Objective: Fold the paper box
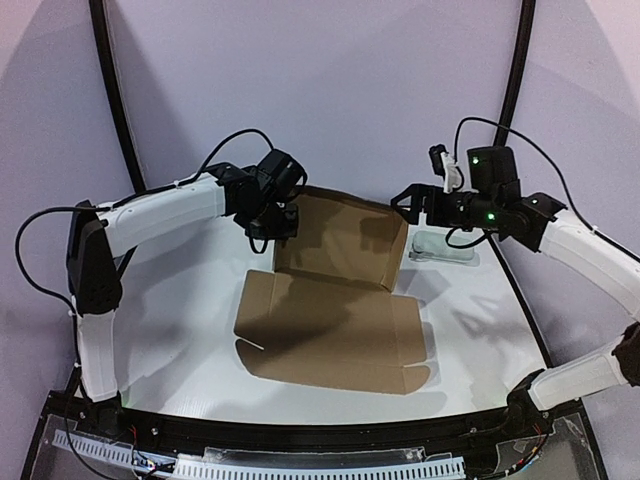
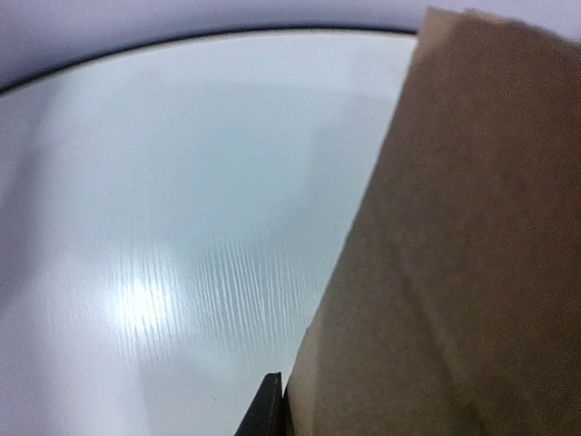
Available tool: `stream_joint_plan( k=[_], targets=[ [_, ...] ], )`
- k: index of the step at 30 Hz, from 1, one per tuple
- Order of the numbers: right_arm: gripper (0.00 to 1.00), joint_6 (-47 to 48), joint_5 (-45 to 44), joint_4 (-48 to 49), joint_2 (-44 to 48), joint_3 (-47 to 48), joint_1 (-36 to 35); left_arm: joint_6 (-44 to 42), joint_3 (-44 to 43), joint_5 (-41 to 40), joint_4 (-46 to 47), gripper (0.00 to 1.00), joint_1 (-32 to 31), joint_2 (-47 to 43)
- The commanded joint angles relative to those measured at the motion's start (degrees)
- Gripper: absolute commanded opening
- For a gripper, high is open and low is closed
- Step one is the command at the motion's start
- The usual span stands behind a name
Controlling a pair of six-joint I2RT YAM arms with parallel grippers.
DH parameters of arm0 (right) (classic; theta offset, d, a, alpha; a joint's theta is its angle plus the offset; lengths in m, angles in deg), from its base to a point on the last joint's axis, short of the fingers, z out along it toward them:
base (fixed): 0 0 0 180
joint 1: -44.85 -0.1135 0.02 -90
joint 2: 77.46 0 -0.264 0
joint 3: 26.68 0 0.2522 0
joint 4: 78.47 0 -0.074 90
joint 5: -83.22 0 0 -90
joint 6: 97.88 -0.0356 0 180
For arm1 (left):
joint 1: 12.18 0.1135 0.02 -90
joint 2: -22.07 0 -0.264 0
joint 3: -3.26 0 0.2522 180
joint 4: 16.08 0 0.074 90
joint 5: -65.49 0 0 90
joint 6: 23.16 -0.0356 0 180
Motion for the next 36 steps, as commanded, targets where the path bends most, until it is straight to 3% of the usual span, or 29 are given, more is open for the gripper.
stream_joint_plan(
  k=[1, 7, 15, 16, 18, 21, 26, 30, 32, 36],
  targets=[
    [0.98, -2.4, 2.8, -9.0, 1.2, 3.8, 2.4, 2.5, -1.0, 14.4, -9.1, 0.13, 3.4, 0.5],
    [0.98, -3.1, 6.6, -19.0, -0.6, 8.4, 6.6, 0.2, -3.3, 27.3, -20.1, 0.18, 6.7, 4.4],
    [0.98, -2.8, 8.0, -23.1, -3.7, 9.8, 9.5, -2.0, -5.0, 27.5, -30.8, 0.27, 6.8, 10.7],
    [0.98, -2.9, 8.4, -22.9, -4.4, 9.8, 9.8, -2.1, -5.5, 27.3, -31.2, 0.36, 6.8, 11.4],
    [0.98, -2.8, 9.3, -22.9, -5.6, 10.1, 10.2, -2.2, -9.3, 26.6, -31.5, 0.73, 6.9, 12.0],
    [0.98, -2.2, 9.7, -22.4, -7.0, 10.8, 10.7, -3.3, -16.4, 26.0, -31.6, 0.96, 7.5, 12.7],
    [0.98, 0.7, 11.5, -21.6, -11.3, 13.0, 12.4, -3.1, -28.1, 27.4, -31.0, 0.99, 11.1, 13.8],
    [0.98, 11.2, 17.9, -17.8, -14.2, 13.3, 14.8, -3.4, -33.1, 24.4, -31.4, 0.99, 13.1, 13.6],
    [0.98, 14.3, 15.5, -16.2, -15.6, 14.2, 15.0, -3.3, -34.7, 23.1, -31.8, 0.99, 13.9, 12.8],
    [0.98, 18.2, 18.0, -16.9, -21.7, 19.6, 15.6, -0.9, -34.4, 9.9, -33.8, 0.99, 14.4, 7.6]
  ],
)
